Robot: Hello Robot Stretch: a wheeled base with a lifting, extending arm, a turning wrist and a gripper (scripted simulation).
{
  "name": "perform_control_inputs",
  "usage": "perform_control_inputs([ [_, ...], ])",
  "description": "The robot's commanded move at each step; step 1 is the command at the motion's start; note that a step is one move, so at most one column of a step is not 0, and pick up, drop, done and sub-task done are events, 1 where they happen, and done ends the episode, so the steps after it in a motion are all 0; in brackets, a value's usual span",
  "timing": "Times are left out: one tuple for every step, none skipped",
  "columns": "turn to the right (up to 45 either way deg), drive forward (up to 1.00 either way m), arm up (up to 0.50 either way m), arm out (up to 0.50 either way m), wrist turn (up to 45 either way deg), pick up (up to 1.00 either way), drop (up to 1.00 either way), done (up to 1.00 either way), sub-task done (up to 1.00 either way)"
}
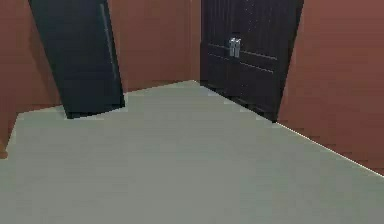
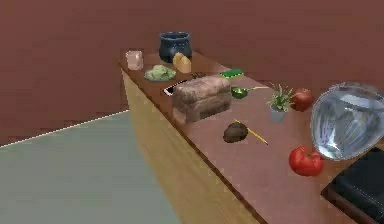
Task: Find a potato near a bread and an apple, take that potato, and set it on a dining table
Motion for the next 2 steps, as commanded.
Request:
perform_control_inputs([
  [-30.0, 0.00, 0.00, 0.00, 0.0, 0.00, 0.00, 0.00, 0.00],
  [0.0, 0.10, 0.00, 0.00, 0.0, 0.00, 0.00, 0.00, 0.00],
])
